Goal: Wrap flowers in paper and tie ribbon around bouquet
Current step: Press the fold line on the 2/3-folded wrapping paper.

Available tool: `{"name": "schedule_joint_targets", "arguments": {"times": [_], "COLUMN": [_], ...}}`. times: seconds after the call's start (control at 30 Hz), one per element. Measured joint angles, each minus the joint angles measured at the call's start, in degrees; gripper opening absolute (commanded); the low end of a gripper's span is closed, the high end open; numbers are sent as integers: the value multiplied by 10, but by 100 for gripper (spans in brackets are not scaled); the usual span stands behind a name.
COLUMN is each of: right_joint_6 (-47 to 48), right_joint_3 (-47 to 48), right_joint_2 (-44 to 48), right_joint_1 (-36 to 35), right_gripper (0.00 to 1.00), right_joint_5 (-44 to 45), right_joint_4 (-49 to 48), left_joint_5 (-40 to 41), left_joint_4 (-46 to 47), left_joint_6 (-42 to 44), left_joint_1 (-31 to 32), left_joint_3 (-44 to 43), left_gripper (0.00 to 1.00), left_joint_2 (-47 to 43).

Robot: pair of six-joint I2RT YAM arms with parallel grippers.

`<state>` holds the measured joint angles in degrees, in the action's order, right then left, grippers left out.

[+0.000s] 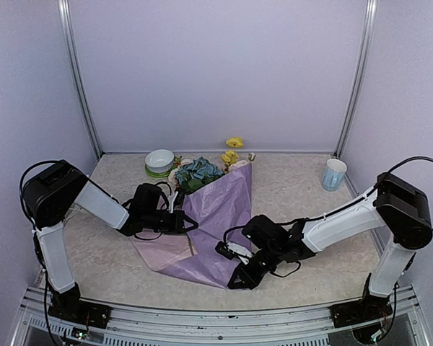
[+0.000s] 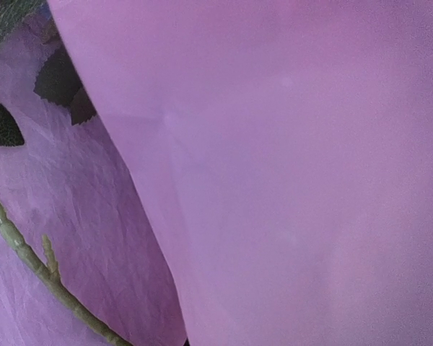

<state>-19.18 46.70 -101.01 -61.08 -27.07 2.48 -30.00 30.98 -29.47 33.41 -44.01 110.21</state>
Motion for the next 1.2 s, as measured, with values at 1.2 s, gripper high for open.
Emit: {"name": "schedule_joint_targets", "arguments": {"times": [1.2], "right_joint_6": [15], "right_joint_3": [106], "right_joint_2": [-80], "right_joint_1": [7], "right_gripper": [7], "right_joint_5": [-41], "right_joint_4": [38], "left_joint_5": [12], "left_joint_4": [-4], "left_joint_6": [4], "left_joint_1": [-5], "left_joint_3": [4], "left_gripper": [0], "left_joint_2": [-9]}}
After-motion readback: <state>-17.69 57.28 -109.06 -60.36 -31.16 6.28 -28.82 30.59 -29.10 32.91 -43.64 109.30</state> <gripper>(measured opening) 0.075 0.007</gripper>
